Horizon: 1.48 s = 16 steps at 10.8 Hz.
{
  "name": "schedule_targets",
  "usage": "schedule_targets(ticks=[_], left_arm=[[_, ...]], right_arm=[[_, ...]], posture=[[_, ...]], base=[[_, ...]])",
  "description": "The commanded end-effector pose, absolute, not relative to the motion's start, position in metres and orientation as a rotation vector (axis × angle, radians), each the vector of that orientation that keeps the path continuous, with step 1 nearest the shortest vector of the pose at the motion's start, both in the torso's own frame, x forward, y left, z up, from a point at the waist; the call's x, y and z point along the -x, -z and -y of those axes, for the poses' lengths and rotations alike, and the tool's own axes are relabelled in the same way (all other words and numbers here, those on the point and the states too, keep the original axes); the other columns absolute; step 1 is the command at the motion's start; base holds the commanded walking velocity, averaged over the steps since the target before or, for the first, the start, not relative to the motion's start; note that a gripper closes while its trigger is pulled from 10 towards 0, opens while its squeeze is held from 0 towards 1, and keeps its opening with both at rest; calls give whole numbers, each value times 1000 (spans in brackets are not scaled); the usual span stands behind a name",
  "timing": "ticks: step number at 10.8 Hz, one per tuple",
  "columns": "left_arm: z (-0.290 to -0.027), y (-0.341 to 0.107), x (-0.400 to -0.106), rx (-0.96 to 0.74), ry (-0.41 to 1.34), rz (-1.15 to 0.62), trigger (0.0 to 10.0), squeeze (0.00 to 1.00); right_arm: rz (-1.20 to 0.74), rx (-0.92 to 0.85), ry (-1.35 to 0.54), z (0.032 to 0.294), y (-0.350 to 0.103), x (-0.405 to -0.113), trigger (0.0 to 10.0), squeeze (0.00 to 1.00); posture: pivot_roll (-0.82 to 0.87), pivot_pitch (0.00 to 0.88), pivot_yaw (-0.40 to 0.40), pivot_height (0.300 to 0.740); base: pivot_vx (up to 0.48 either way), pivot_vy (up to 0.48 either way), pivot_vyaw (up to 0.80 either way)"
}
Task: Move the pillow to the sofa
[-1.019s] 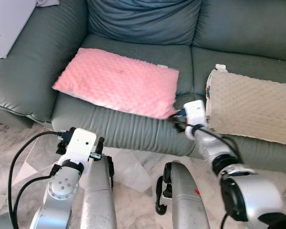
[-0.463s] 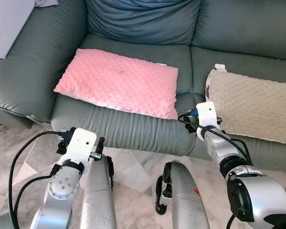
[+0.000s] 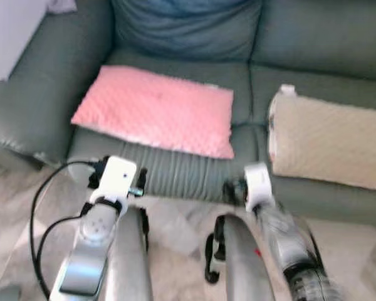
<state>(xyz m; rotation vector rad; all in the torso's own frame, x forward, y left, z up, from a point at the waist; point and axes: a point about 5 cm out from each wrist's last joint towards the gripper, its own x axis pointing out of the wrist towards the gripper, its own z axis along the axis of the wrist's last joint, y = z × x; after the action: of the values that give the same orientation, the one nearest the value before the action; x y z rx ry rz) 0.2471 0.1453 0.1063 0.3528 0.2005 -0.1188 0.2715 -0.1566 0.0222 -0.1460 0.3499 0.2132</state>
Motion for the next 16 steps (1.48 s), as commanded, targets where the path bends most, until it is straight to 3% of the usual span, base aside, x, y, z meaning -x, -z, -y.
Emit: schedule_targets(ticks=[1,4,6,9,12,16], left_arm=[[-143,-102,-246,-345,122,-196,10000,0],[-147,-106,-250,-298,97,-97,10000,0],[-161,-99,-240,-294,34,-48,10000,0],[-174,-80,-259,-319,-52,-34,10000,0],[-166,-86,-276,-299,-66,19,10000,0],[-158,-81,-281,-278,-40,25,10000,0]], right_arm=[[-287,145,-254,149,-35,-267,10000,0],[-67,252,-369,136,-58,-228,10000,0],[65,279,-298,139,-85,-231,10000,0],[101,316,-209,138,-82,-236,10000,0],[87,217,-116,151,-85,-250,10000,0],[87,132,-108,153,-90,-267,10000,0]], posture=[[67,134,-17,636],[38,0,-2,636],[35,0,3,636],[21,0,24,691],[15,0,29,739],[16,0,25,740]], base=[[0,0,0],[0,0,0],[0,0,0],[0,0,0],[0,0,0],[0,0,0]])
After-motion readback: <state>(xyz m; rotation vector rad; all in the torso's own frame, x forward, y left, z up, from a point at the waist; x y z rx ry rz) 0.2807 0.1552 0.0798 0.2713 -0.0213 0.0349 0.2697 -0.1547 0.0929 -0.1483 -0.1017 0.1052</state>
